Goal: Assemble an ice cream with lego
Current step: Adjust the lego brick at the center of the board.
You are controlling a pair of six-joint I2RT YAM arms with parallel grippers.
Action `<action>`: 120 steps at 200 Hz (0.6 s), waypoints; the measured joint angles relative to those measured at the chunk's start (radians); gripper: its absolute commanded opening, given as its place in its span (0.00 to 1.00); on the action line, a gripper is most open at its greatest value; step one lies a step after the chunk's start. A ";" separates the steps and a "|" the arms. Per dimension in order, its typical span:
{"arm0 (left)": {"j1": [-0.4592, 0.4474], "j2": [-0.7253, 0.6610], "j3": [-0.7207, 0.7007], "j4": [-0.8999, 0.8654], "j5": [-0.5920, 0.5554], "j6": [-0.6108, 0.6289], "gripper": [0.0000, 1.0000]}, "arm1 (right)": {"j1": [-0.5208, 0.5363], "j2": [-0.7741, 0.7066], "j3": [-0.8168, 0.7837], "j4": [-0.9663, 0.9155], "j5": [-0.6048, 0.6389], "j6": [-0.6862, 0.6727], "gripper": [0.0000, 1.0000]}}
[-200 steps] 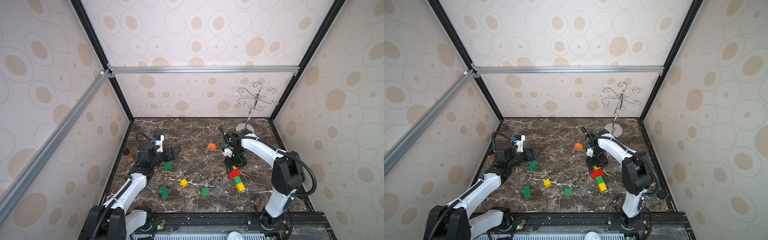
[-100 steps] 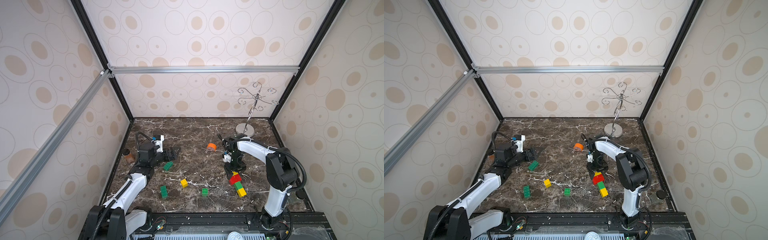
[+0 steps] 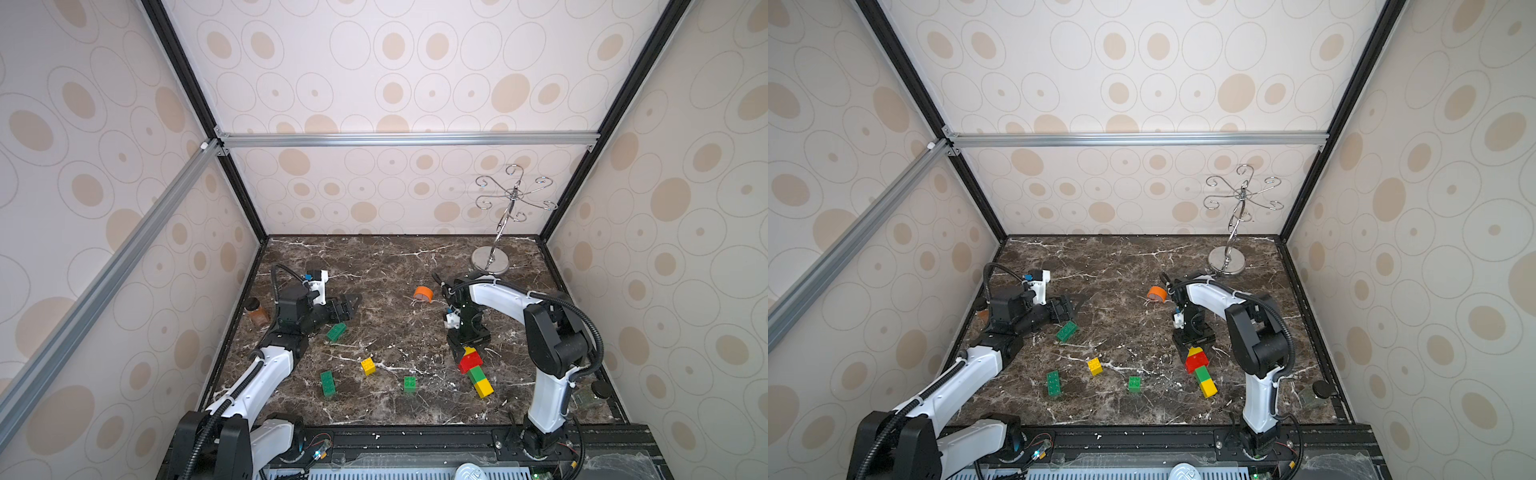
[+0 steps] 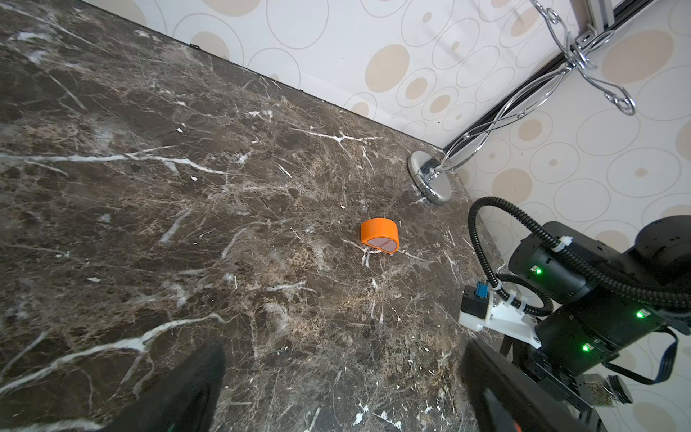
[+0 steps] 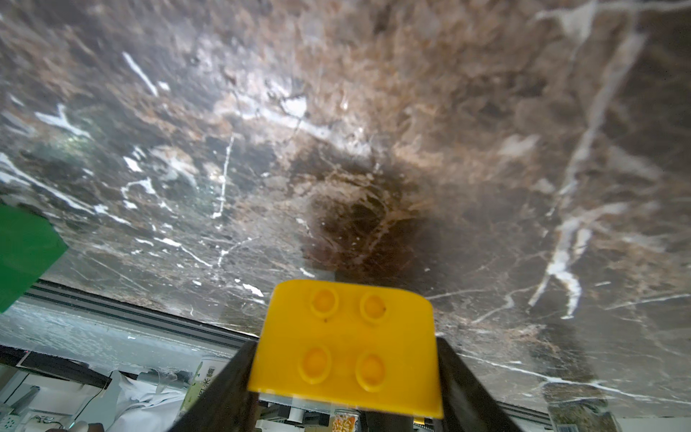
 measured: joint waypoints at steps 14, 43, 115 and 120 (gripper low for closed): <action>0.000 0.000 0.000 0.000 0.000 0.000 1.00 | 0.002 0.007 0.000 0.000 0.000 0.000 0.00; 0.000 0.000 0.000 0.000 0.000 0.000 1.00 | 0.004 0.016 0.000 0.000 0.002 -0.004 0.00; 0.002 0.000 0.000 0.000 0.000 0.000 1.00 | 0.013 0.034 0.000 0.000 0.008 -0.008 0.00; 0.002 0.000 0.000 0.000 0.000 0.000 1.00 | 0.014 0.036 0.000 0.000 0.008 -0.008 0.00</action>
